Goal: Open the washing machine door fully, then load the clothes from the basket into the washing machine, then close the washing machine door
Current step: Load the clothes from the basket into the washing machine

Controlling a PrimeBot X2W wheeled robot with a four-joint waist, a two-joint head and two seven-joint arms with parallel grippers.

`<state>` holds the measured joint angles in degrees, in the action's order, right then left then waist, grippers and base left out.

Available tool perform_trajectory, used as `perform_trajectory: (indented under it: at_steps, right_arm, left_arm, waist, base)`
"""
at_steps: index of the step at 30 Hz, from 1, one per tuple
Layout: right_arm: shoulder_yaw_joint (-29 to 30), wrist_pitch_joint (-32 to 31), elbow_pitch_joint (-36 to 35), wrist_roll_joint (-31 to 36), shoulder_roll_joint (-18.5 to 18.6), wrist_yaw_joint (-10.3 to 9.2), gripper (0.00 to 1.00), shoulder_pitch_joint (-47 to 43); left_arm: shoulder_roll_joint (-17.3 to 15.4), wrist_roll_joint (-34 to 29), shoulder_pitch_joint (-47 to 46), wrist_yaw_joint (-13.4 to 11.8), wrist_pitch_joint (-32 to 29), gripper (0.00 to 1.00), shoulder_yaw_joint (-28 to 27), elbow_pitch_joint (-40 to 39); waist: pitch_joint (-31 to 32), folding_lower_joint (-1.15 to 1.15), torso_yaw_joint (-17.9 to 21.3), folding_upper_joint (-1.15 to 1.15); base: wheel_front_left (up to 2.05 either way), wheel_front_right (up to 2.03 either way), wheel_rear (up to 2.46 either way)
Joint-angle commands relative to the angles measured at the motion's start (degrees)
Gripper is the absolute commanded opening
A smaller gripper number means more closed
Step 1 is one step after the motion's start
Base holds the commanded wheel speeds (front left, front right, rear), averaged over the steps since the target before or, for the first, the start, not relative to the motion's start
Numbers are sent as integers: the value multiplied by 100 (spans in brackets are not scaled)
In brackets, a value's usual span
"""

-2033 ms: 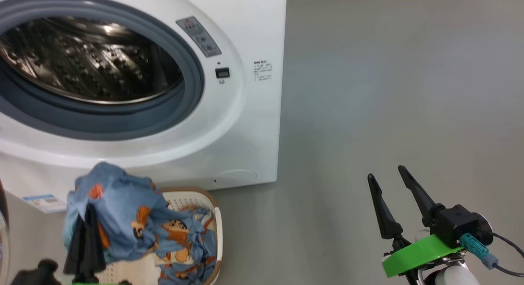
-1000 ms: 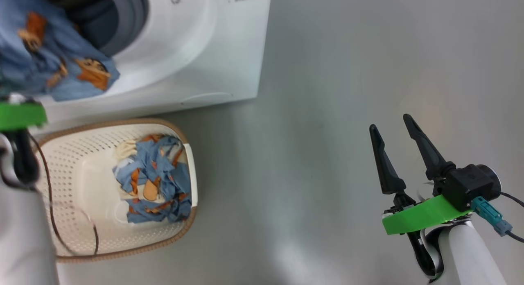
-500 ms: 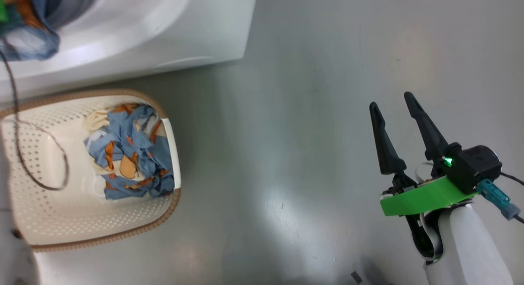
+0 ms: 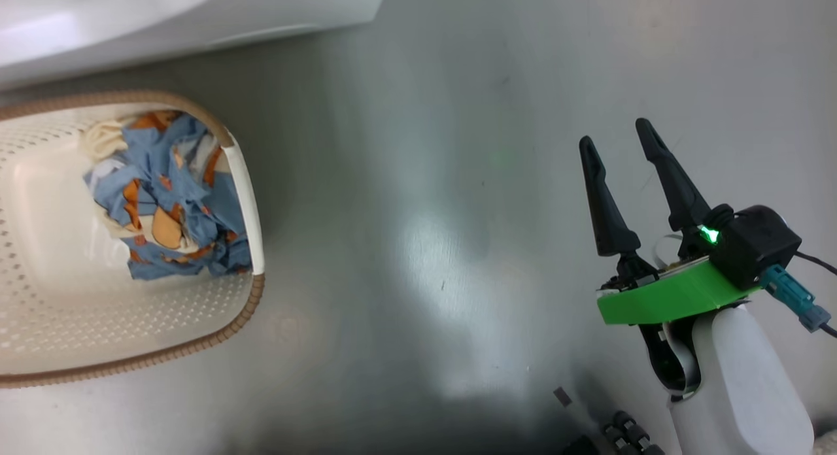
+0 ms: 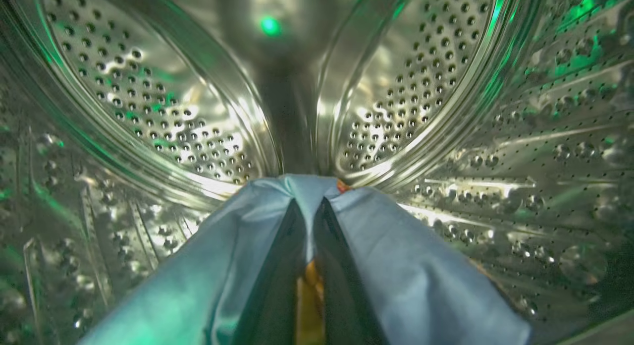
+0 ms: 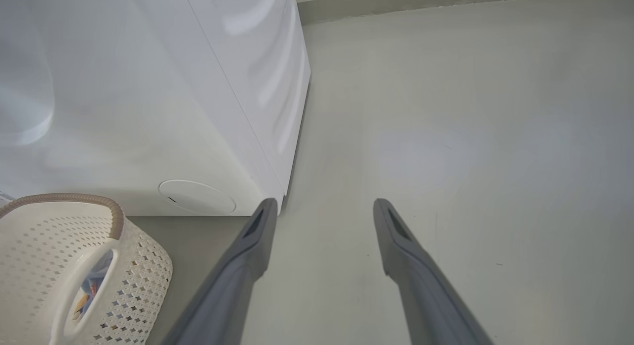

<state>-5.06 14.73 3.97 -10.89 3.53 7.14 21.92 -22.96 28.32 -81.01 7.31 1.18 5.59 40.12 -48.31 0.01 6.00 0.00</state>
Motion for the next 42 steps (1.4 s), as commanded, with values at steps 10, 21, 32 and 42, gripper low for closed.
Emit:
perform_trajectory:
  at_steps: [10, 21, 32, 42]
  right_arm:
    - [-199, 27, -93, -204, -64, 35, 100, 43]
    - [-219, 27, 5, -227, -65, 35, 100, 38]
    - [-203, 27, 79, -181, -65, 35, 100, 38]
    - [-119, 27, 209, -98, -59, 35, 100, -103]
  left_arm:
    - [-595, -533, -543, 17, 1352, 0, 112, -333]
    - [-379, -274, -289, 17, 1094, 40, -50, 303]
    - [-251, 53, -222, 17, 1075, 100, 118, 941]
    - [75, 129, 441, -13, 1343, 100, 194, 864]
  waist:
    - [-308, -1, 40, 0]
    - [-219, -1, -37, 0]
    - [86, -1, -173, 0]
    - [645, -1, -346, 0]
  base:
    - [0, 0, 0]
    - [0, 0, 0]
    - [0, 0, 0]
    - [0, 0, 0]
